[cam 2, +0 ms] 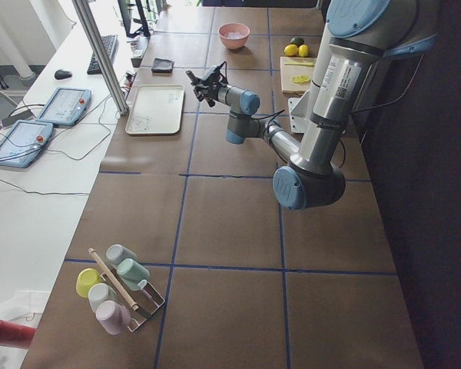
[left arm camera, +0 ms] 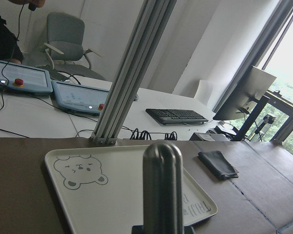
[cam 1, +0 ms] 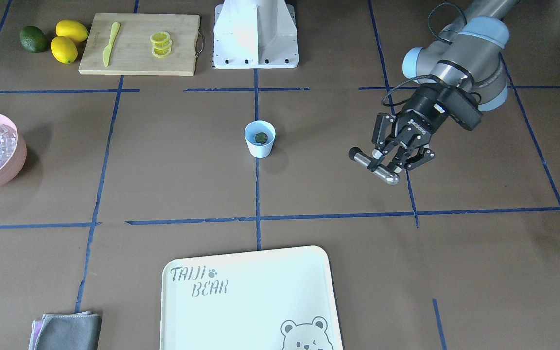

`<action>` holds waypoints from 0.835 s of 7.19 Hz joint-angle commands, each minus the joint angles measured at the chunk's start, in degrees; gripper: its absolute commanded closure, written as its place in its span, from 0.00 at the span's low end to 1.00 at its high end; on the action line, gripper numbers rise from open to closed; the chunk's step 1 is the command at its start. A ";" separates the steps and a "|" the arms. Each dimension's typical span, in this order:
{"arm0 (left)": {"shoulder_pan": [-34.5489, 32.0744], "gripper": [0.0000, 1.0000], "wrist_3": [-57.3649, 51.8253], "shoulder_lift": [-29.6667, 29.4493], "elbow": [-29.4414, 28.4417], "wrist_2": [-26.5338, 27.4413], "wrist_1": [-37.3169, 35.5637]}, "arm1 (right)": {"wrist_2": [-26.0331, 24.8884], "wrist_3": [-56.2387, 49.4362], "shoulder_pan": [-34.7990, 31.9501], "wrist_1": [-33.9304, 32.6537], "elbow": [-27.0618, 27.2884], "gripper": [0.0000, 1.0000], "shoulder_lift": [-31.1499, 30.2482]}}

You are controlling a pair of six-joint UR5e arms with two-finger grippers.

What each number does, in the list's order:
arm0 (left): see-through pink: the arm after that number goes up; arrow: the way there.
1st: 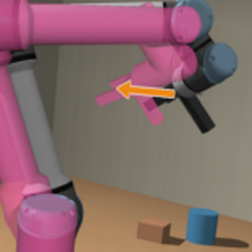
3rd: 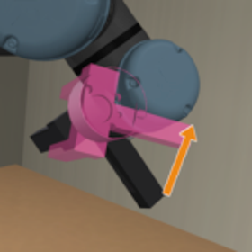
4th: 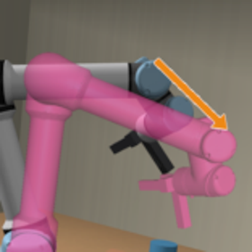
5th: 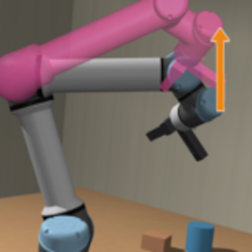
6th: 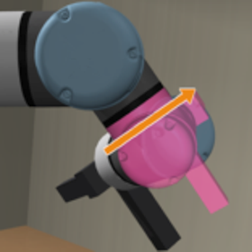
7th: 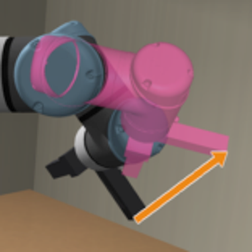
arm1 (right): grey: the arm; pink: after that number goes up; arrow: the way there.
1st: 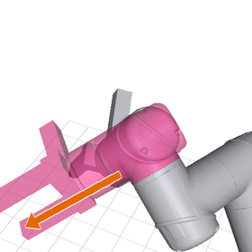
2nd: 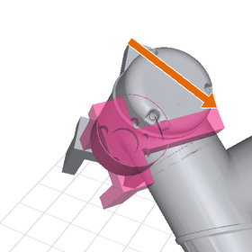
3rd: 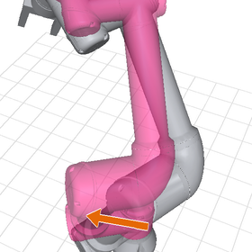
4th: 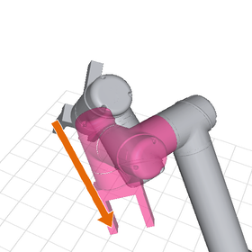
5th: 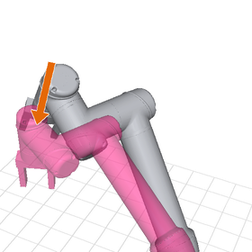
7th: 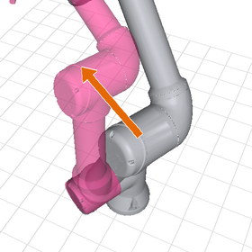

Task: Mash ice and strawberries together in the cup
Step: 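Lift the muddler out of the cup and carry it back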

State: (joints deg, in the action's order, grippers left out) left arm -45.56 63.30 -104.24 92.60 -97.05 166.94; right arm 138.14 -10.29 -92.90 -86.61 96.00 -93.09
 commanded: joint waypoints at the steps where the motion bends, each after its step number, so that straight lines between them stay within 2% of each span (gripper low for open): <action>1: -7.57 1.00 5.42 5.52 -0.23 -16.59 -2.83 | -0.24 -0.08 0.00 0.03 -0.19 0.01 0.27; 3: -16.62 1.00 7.01 7.38 -0.14 -32.08 -11.32 | -0.24 -0.08 0.00 0.03 -0.46 0.01 0.28; 5: -21.65 1.00 6.49 8.61 -0.58 -40.55 -20.03 | -0.24 -0.08 0.00 0.12 -0.46 0.01 0.28; 6: -22.72 1.00 6.23 10.79 -0.76 -41.11 -20.94 | -0.33 -0.17 0.00 0.12 -0.46 0.01 0.28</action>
State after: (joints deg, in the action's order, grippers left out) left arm -66.33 69.79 -95.27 92.05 -135.73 148.67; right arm 137.88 -10.39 -92.90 -86.51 95.55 -92.82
